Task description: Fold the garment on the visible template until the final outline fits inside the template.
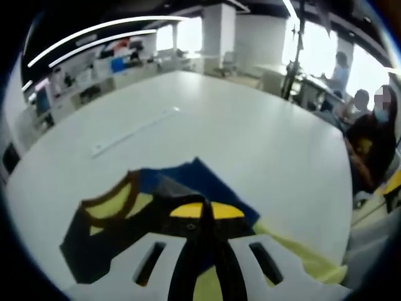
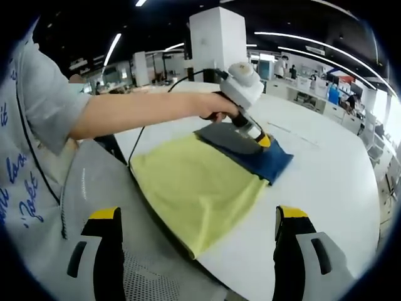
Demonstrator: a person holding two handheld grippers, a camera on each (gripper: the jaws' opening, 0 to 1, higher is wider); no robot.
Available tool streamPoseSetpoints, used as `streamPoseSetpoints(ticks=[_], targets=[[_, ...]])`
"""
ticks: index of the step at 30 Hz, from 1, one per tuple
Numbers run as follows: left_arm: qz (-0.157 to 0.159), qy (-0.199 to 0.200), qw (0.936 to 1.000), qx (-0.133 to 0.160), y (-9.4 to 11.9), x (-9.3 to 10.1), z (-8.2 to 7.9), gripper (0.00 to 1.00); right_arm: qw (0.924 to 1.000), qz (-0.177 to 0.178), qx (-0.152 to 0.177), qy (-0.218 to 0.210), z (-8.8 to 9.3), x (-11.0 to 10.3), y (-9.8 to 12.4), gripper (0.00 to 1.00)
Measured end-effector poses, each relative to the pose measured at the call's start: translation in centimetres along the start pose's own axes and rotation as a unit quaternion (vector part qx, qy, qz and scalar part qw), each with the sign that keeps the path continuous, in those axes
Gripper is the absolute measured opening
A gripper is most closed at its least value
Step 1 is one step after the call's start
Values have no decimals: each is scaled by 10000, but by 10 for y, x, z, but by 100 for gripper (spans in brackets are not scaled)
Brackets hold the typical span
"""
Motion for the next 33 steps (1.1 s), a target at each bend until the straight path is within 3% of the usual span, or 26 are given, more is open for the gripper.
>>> streamPoseSetpoints(ticks=[20, 33], targets=[[70, 294, 9994, -168, -19, 1, 16, 0, 10000, -28, -25, -64, 3, 2, -2, 100], [-32, 238, 9996, -150, -32, 0, 20, 0, 10000, -44, -52, -70, 5, 4, -3, 100]])
Point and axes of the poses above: the point that each gripper's makers call its tool centre point, and the gripper's own axes: y roughly backward along the fingers, x roughly to its right, z roughly out of its underside, the point moved 9 cm from there along y, roughly backward along the fingers, and after that the axes turned 9 degrees about y, right-handed, at the moved point
